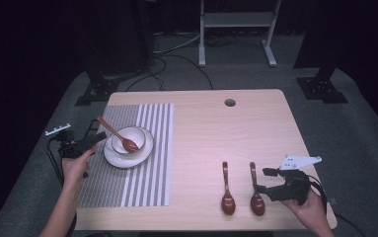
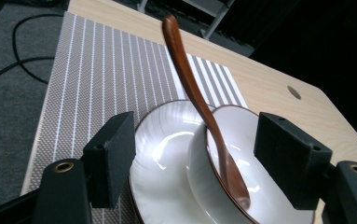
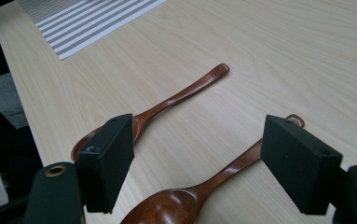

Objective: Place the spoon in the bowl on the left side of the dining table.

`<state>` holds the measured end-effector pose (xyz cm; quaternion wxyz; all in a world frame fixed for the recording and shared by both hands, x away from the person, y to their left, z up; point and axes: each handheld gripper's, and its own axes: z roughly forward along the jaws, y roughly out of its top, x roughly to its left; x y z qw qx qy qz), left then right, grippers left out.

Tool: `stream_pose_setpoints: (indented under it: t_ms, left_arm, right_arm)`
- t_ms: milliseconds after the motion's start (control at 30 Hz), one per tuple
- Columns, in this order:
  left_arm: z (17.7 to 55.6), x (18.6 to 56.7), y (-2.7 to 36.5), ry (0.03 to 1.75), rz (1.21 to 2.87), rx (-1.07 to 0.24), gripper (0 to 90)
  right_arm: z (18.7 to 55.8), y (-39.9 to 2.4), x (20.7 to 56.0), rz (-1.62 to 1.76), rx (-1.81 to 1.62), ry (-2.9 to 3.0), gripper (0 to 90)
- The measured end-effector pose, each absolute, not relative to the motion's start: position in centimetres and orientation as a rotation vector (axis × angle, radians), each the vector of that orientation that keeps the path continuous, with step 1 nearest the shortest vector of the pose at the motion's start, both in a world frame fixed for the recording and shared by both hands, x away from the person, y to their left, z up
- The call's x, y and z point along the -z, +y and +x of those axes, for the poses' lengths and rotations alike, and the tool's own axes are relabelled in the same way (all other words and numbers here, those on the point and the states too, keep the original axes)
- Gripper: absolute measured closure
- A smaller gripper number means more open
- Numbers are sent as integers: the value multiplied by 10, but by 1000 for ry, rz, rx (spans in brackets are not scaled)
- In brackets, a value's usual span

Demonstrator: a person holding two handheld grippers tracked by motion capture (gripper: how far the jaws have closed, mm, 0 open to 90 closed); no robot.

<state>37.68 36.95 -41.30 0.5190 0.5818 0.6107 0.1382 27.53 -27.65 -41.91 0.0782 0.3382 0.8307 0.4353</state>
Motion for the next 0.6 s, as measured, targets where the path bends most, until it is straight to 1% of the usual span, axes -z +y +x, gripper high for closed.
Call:
stream_pose_setpoints:
  t_ms: [167, 267, 333, 367, 467, 533, 600]
  left_arm:
    - [367, 410, 363, 1433, 1418, -333, 202]
    - [362, 408, 358, 1409, 1439, -320, 183]
    - [360, 408, 354, 1392, 1461, -334, 179]
    - [359, 407, 352, 1386, 1472, -335, 160]
    - [357, 406, 346, 1365, 1489, -337, 158]
    - [356, 405, 342, 1364, 1491, -336, 109]
    - [353, 403, 338, 1350, 1485, -329, 106]
  right_arm:
    - [276, -276, 419, 1027, -1283, 2484, 211]
    - [275, -276, 419, 1023, -1287, 2481, 210]
    - [275, -275, 420, 1022, -1285, 2482, 209]
    - [275, -275, 420, 1024, -1285, 2482, 209]
    - [276, -276, 421, 1034, -1281, 2484, 205]
    - [276, -276, 421, 1034, -1280, 2485, 204]
    - [276, -276, 421, 1031, -1285, 2482, 204]
